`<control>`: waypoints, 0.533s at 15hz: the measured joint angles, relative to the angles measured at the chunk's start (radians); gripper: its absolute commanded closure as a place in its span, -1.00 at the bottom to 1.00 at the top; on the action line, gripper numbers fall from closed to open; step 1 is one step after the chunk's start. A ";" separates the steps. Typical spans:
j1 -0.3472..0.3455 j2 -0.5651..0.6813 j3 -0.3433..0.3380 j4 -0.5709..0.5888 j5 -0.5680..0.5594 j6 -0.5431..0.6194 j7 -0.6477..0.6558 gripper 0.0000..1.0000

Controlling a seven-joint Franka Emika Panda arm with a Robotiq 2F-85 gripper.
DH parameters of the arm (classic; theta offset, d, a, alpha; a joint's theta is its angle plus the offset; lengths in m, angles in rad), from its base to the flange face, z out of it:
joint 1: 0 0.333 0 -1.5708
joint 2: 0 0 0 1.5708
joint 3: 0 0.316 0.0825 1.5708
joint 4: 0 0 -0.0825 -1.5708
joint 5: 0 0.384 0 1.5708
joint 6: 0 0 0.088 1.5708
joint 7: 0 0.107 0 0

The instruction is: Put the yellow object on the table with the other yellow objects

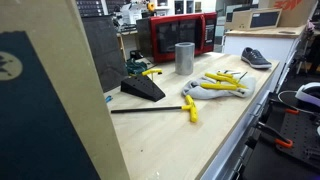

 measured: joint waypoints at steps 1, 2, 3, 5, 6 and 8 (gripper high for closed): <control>0.000 0.000 0.000 0.000 0.000 0.000 0.000 -1.00; 0.000 0.000 0.000 0.000 0.000 0.000 0.000 -1.00; 0.000 0.000 0.000 0.000 0.000 0.000 0.000 -1.00; -0.001 0.001 0.003 -0.001 0.000 0.000 0.000 -1.00; -0.001 0.002 0.008 -0.002 0.000 0.000 0.000 -1.00; -0.001 0.010 0.031 -0.005 0.000 0.000 0.000 -1.00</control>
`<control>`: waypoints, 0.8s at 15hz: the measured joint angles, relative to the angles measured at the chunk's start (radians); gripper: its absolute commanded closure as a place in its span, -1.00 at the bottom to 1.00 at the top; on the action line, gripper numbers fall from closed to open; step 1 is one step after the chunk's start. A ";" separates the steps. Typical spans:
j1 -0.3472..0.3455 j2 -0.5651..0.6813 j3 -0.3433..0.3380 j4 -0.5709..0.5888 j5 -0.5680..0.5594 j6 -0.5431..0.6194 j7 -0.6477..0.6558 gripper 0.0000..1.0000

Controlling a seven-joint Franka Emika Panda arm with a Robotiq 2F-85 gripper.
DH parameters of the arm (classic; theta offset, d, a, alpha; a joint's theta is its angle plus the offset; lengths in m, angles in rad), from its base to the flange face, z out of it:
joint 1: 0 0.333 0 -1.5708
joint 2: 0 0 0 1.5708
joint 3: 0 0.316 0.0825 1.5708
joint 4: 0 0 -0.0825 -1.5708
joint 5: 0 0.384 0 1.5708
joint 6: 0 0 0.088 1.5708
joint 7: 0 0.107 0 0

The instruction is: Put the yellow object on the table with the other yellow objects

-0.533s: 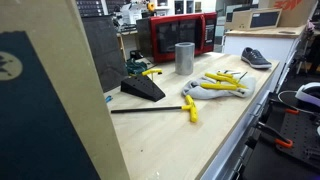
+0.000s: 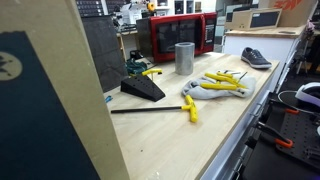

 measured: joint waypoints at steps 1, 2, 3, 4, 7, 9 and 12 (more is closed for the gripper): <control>0.002 0.006 0.018 -0.002 0.000 0.000 0.000 -1.00; 0.006 0.014 0.041 -0.003 0.000 0.000 0.000 -1.00; 0.014 0.022 0.065 -0.004 0.000 0.000 0.000 -1.00; 0.025 0.031 0.092 -0.005 0.000 0.000 0.000 -1.00; 0.075 0.062 0.175 -0.005 0.000 0.003 0.000 -1.00; 0.107 0.088 0.224 -0.004 0.000 0.018 0.000 -1.00; 0.140 0.130 0.283 -0.003 -0.014 0.065 0.001 -1.00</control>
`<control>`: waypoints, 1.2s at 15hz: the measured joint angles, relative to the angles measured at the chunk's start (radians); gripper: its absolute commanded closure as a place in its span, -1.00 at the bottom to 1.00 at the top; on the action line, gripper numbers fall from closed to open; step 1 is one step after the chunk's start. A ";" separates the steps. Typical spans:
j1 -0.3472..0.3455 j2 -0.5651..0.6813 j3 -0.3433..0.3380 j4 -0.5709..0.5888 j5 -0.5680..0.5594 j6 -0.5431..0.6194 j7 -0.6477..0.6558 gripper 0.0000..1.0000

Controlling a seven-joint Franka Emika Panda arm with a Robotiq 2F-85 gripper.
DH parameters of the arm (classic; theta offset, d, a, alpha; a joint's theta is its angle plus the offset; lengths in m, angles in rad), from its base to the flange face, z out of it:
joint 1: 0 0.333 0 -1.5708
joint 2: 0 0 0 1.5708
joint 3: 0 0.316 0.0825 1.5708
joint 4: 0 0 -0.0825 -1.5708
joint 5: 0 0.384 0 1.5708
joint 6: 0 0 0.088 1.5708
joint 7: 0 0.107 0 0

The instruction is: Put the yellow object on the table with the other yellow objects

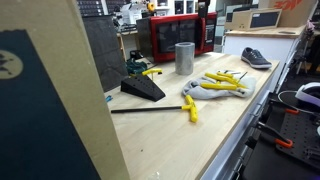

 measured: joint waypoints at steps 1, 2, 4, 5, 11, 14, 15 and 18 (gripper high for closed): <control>0.007 0.014 0.018 0.000 -0.016 0.023 0.000 -1.00; 0.012 0.028 0.035 0.001 -0.041 0.048 0.001 -1.00; 0.020 0.059 0.063 0.002 -0.100 0.097 0.001 -1.00; 0.023 0.077 0.075 0.004 -0.127 0.120 -0.001 -1.00; 0.059 0.204 0.093 0.051 -0.159 0.244 -0.213 -1.00; 0.065 0.281 0.097 0.112 -0.119 0.284 -0.385 -1.00; 0.065 0.309 0.101 0.138 -0.102 0.288 -0.444 -1.00; 0.066 0.388 0.125 0.207 -0.062 0.288 -0.576 -1.00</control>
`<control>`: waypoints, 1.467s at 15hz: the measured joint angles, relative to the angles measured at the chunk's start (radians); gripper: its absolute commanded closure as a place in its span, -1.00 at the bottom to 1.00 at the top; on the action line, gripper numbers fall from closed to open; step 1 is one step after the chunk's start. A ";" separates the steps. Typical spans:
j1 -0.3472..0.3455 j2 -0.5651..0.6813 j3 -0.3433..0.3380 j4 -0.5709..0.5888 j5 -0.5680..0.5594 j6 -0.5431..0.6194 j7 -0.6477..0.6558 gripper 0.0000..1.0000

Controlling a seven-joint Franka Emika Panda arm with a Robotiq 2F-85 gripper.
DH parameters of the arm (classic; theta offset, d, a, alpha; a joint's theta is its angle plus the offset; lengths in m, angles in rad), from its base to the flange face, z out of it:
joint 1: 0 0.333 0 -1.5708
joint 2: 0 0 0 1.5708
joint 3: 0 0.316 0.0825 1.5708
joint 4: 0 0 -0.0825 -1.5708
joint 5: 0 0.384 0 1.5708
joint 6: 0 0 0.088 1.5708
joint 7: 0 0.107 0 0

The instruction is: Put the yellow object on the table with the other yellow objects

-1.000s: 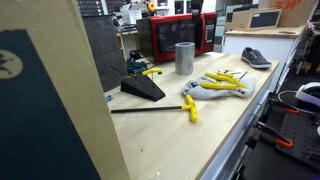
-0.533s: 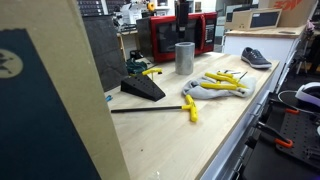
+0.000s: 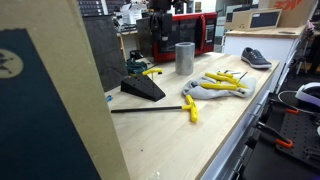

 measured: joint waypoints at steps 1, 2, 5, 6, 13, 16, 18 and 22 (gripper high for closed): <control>0.000 0.026 0.009 0.021 0.005 -0.001 -0.030 -1.00; 0.000 0.051 0.018 0.041 0.006 -0.002 -0.051 -1.00; 0.000 0.123 0.036 0.093 0.005 -0.021 -0.085 -1.00; 0.000 0.143 0.039 0.109 0.004 -0.030 -0.089 -1.00; -0.001 0.248 0.054 0.192 -0.012 -0.106 -0.090 -1.00; 0.000 0.273 0.056 0.213 -0.025 -0.139 -0.090 -0.47; 0.000 0.284 0.057 0.222 -0.043 -0.159 -0.090 -0.17; 0.003 0.297 0.057 0.228 -0.059 -0.167 -0.090 0.42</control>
